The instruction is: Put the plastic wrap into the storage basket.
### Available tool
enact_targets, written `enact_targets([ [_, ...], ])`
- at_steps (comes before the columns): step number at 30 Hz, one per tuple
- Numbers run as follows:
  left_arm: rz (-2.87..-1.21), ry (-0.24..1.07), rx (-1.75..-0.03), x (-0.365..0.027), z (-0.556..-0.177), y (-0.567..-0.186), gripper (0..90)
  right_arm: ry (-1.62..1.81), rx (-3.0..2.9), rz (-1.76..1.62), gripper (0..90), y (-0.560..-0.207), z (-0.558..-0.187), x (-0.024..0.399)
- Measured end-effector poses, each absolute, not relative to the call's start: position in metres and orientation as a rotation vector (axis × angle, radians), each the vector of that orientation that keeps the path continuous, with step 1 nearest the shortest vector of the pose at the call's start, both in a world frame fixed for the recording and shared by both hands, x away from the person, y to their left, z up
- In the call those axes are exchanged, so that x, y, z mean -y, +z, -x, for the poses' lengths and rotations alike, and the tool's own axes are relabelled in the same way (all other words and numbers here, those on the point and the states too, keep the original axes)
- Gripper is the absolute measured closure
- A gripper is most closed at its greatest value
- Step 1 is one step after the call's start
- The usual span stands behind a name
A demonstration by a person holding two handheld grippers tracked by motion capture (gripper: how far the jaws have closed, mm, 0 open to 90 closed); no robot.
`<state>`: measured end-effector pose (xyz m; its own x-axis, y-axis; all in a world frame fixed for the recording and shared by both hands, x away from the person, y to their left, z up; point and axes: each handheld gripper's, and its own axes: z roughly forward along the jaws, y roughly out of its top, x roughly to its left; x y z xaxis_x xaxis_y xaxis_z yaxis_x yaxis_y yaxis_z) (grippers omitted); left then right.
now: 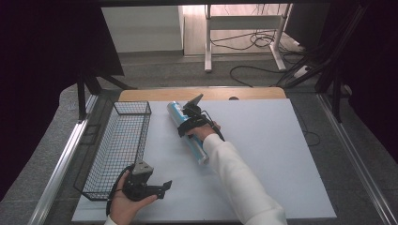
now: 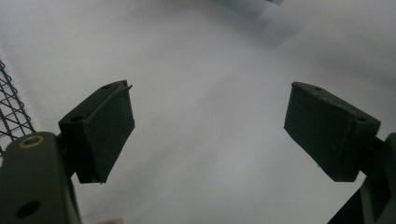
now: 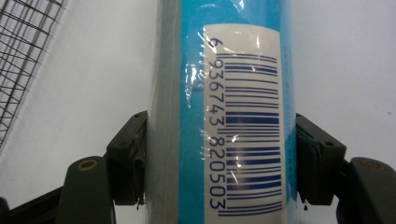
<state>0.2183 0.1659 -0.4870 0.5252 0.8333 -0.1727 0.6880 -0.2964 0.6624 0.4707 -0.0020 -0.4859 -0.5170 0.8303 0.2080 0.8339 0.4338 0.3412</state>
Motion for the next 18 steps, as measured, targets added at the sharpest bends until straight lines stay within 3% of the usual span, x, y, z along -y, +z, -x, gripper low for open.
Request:
enact_targets([
  [18, -2.056, 0.26, -1.235, -0.166, -0.219, -0.488, 15.8, -0.788, 2.643, 1.47, 32.0, -0.435, -0.447, 0.036],
])
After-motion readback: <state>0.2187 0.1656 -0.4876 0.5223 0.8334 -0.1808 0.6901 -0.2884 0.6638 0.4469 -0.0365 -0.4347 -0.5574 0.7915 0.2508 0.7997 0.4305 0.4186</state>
